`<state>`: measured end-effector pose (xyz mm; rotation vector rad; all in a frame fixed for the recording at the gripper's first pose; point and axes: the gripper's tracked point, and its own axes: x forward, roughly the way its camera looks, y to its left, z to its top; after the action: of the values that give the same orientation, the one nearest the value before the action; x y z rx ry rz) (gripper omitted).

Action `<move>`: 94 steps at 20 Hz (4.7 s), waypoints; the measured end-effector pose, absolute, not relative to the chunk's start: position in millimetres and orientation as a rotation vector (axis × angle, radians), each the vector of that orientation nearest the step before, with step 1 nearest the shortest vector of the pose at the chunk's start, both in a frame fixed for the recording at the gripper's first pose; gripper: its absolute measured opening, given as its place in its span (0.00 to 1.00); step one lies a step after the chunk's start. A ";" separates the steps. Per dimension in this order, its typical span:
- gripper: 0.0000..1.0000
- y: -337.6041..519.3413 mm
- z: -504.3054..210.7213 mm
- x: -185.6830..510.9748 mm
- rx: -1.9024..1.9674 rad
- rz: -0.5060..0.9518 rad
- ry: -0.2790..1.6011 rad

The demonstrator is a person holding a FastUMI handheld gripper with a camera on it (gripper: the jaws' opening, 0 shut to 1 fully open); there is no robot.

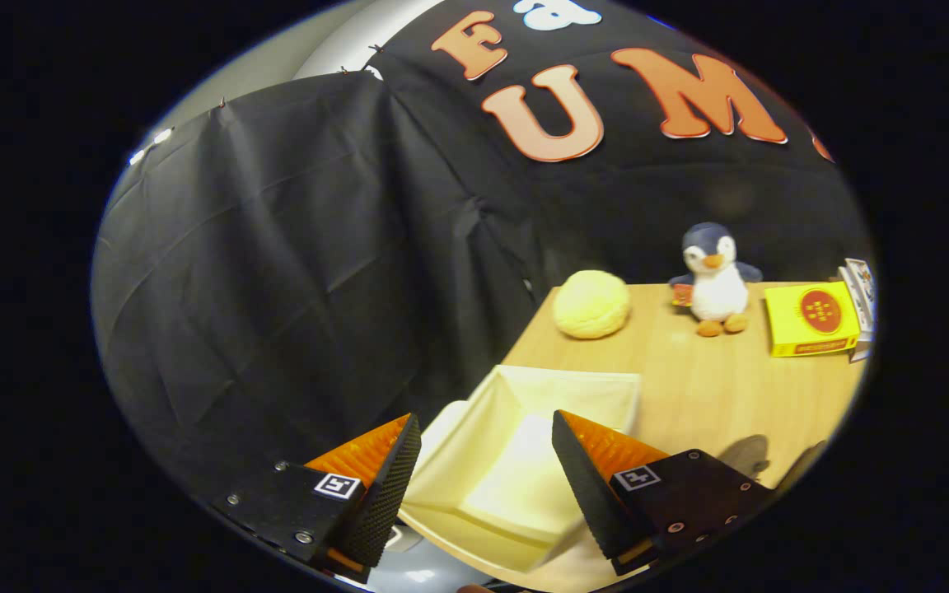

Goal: Open the storage box then place both shoes into the box .Put the left shoe in first, then the right shoe, with the right side of both shoes facing outward in a uniform manner.

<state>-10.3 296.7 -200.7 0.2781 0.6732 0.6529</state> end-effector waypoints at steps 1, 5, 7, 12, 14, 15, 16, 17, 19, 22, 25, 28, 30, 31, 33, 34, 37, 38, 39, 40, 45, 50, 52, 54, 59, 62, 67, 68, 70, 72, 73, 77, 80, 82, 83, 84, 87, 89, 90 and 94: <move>0.96 273.6 -213.2 -6.7 0.256 0.606 0.679; 0.97 197.9 -277.5 -10.9 0.203 0.451 0.759; 0.97 167.4 -309.2 -15.3 0.196 0.380 0.804; 0.97 109.8 -377.0 -32.9 0.133 0.242 0.889; 0.96 99.4 -397.0 -27.0 0.111 0.209 0.903; 0.94 95.6 -406.3 -22.5 0.103 0.195 0.907; 0.92 93.2 -415.4 -16.6 0.099 0.176 0.909; 0.88 91.5 -423.3 -10.8 0.097 0.160 0.912; 0.81 89.8 -438.4 1.1 0.094 0.130 0.917; 0.64 97.6 -449.4 15.7 0.122 0.114 0.903; 0.43 98.1 -456.5 21.2 0.085 0.093 0.888; 0.28 93.4 -454.3 22.3 0.091 0.044 0.890; 0.13 89.9 -447.9 21.7 0.108 0.027 0.894; 0.08 87.0 -440.5 20.5 0.113 0.019 0.893; 0.06 84.5 -421.8 16.1 0.139 0.003 0.898; 0.07 85.2 -408.9 16.1 0.156 -0.004 0.892; 0.06 94.0 -357.2 22.0 0.189 0.005 0.836; 0.06 100.0 -337.9 25.2 0.191 0.012 0.809; 0.07 107.5 -320.6 28.1 0.196 0.022 0.787; 0.06 116.9 -305.5 28.0 0.205 0.035 0.772; 0.06 190.9 -237.9 29.5 0.245 0.145 0.731; 0.06 284.0 -221.8 31.8 0.230 0.268 0.743; 0.06 320.0 -236.2 30.7 0.225 0.299 0.787; 0.06 343.9 -261.3 29.7 0.197 0.299 0.851; 0.07 386.1 -319.8 37.6 0.160 0.297 0.970; 0.07 397.0 -357.7 30.2 0.136 0.272 1.089; 0.10 411.8 -383.5 10.1 0.130 0.295 1.227; 0.13 416.2 -386.6 6.0 0.136 0.320 1.252; 0.21 417.0 -385.5 -5.4 0.136 0.364 1.296; 0.21 413.7 -373.3 -7.3 0.150 0.409 1.283; 0.24 410.9 -366.2 -11.2 0.164 0.434 1.278; 0.53 398.4 -320.5 -21.7 0.272 0.566 1.207; 0.70 367.9 -287.4 -20.5 0.307 0.617 1.113; 0.80 337.6 -270.6 -17.4 0.304 0.618 1.033; 0.86 318.2 -264.2 -15.9 0.295 0.608 0.997; 0.89 297.2 -263.0 -14.5 0.282 0.590 0.962; 0.97 230.9 -264.3 -9.2 0.234 0.505 0.858; 0.97 185.4 -268.8 -9.4 0.223 0.439 0.815; 0.97 165.6 -270.1 -11.3 0.223 0.408 0.798; 0.98 79.3 -290.7 -25.4 0.198 0.256 0.796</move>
<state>-25.4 79.3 -290.7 0.1984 0.7955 0.2557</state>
